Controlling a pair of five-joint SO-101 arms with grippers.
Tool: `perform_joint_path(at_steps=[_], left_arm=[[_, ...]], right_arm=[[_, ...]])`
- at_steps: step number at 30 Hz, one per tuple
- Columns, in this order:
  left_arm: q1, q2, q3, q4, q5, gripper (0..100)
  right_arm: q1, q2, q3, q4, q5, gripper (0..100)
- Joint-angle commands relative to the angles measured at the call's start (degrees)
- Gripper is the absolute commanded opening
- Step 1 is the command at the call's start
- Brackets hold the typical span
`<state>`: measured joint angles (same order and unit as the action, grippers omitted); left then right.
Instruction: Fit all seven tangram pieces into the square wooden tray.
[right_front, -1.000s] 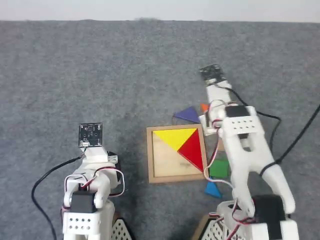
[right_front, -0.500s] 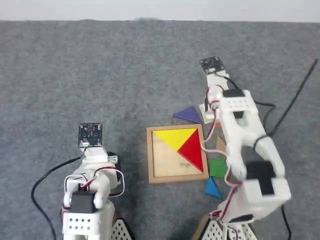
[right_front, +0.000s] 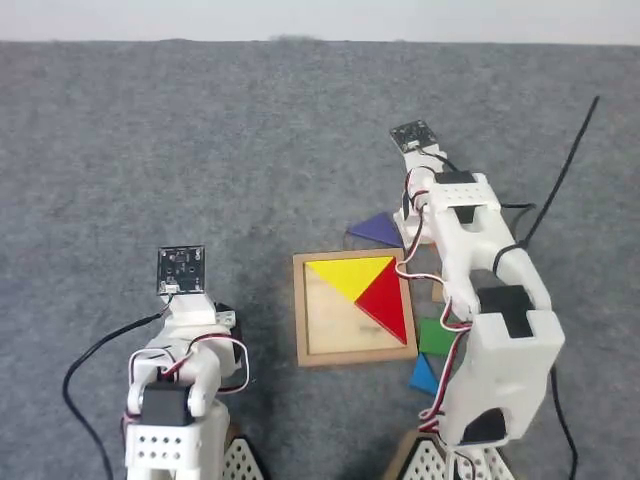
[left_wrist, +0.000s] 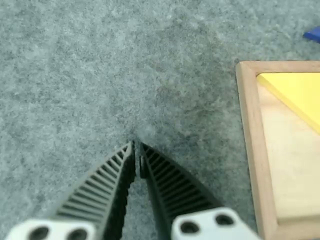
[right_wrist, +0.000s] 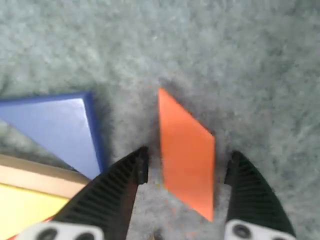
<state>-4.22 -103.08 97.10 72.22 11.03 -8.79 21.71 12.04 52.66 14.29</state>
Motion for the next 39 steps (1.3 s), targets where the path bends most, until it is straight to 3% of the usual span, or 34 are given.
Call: perform_joint_path(at_steps=[1, 9, 15, 18, 23, 28, 39], left_arm=[[-0.35, -1.14, -0.66, 0.09, -0.53, 1], [-0.35, -1.14, -0.66, 0.09, -0.53, 1], [-0.35, -1.14, -0.66, 0.09, -0.53, 1], [-0.35, -1.14, -0.66, 0.09, -0.53, 1], [-0.35, -1.14, -0.66, 0.09, -0.53, 1], [-0.35, -1.14, -0.66, 0.09, -0.53, 1], [-0.35, -1.14, -0.66, 0.09, -0.53, 1]], right_arm=[[-0.48, -0.31, -2.20, -0.92, 1.05, 13.6], [-0.40, -6.55, -0.44, 1.10, 0.97, 2.9], [-2.24, -22.55, 9.76, 1.98, 2.46, 0.9], [-6.90, -33.63, 18.46, 1.63, 4.31, 0.9], [-21.05, -45.67, 30.07, 1.98, 4.40, 3.3], [-27.56, -46.29, 33.14, 1.45, -0.26, 4.0], [-27.74, -40.66, 33.05, -3.56, -5.36, 4.0]])
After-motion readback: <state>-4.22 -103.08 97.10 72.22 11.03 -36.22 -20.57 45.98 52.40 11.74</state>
